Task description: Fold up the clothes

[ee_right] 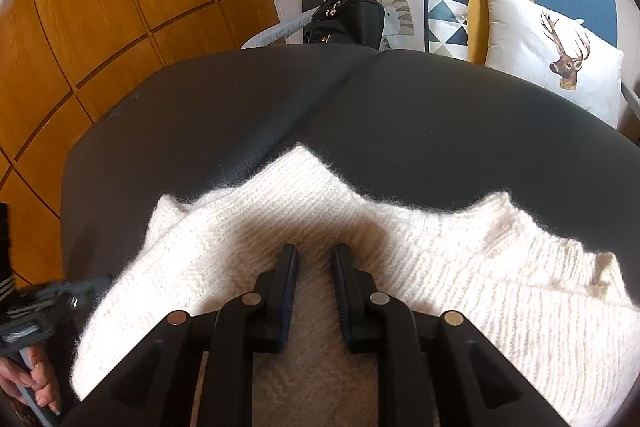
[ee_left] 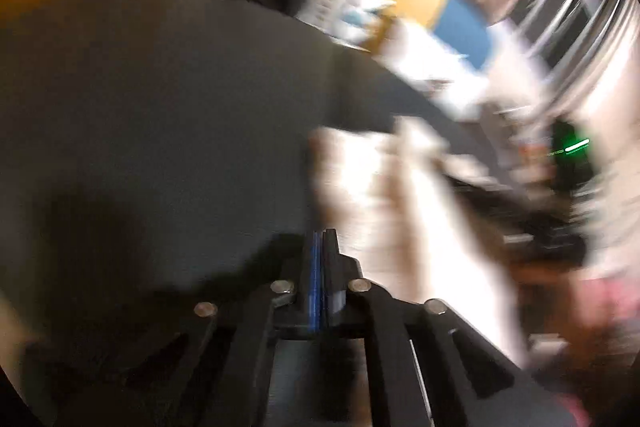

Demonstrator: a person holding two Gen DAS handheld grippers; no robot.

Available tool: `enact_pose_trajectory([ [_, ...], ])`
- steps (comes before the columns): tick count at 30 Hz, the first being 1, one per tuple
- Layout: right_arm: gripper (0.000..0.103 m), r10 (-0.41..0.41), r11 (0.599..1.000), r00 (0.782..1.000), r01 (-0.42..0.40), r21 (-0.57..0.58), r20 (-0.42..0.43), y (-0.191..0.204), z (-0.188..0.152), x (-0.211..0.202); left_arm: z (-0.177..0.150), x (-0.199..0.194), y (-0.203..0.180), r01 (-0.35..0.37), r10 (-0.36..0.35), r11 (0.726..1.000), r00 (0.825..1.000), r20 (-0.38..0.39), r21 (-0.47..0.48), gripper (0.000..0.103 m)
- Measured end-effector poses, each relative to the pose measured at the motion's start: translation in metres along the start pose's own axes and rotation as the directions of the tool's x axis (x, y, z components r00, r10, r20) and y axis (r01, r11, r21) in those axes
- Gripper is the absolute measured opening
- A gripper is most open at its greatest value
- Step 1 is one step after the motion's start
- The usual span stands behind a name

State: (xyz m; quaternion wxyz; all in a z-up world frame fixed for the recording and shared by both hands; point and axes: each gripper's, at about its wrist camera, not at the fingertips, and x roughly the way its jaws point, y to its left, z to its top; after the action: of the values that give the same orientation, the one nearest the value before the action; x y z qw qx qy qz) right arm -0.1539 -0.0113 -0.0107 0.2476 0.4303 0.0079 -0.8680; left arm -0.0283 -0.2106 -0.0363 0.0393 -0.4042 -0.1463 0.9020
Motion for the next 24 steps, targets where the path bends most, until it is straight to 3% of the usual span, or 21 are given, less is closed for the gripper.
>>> enact_pose_trajectory([
  [2,0.018,0.001,1.000,1.000,-0.001,0.000,0.001,0.000,0.000,0.000,-0.002,0.000,0.003,-0.003,0.003,1.000,1.000,0.006,-0.006,0.000],
  [6,0.018,0.003,1.000,1.000,-0.003,0.002,0.002,-0.001,0.000,0.000,0.007,-0.003,0.009,0.205,-0.206,0.974,0.979,0.007,-0.095,0.001],
  [8,0.018,0.003,1.000,1.000,-0.003,0.003,0.003,0.000,-0.001,0.000,0.014,0.002,0.004,0.258,-0.261,0.961,0.965,-0.020,-0.096,0.021],
  [10,0.018,0.004,1.000,1.000,-0.004,0.004,0.003,0.000,-0.001,0.000,0.021,0.013,0.000,0.249,-0.256,0.963,0.965,-0.064,-0.103,0.036],
  [14,0.018,0.007,1.000,1.000,-0.007,0.009,0.005,0.001,-0.001,0.000,0.027,0.031,0.003,0.290,-0.313,0.936,0.945,-0.097,-0.197,0.050],
  [16,0.018,0.008,1.000,1.000,-0.008,0.010,0.005,0.001,-0.002,0.000,0.028,0.036,0.004,0.308,-0.334,0.927,0.938,-0.093,-0.215,0.050],
  [19,0.018,0.009,1.000,1.000,-0.009,0.011,0.006,0.000,-0.002,0.000,0.024,0.038,-0.007,0.267,-0.284,0.953,0.952,-0.112,-0.144,0.018],
  [22,0.018,0.012,1.000,1.000,-0.012,0.013,0.006,0.000,-0.001,0.000,0.024,0.032,-0.008,0.232,-0.245,0.963,0.966,-0.087,-0.140,0.012],
  [24,0.018,0.013,1.000,1.000,-0.013,0.014,0.007,-0.001,-0.001,0.001,0.025,0.029,-0.009,0.174,-0.183,0.977,0.981,-0.066,-0.126,0.011],
])
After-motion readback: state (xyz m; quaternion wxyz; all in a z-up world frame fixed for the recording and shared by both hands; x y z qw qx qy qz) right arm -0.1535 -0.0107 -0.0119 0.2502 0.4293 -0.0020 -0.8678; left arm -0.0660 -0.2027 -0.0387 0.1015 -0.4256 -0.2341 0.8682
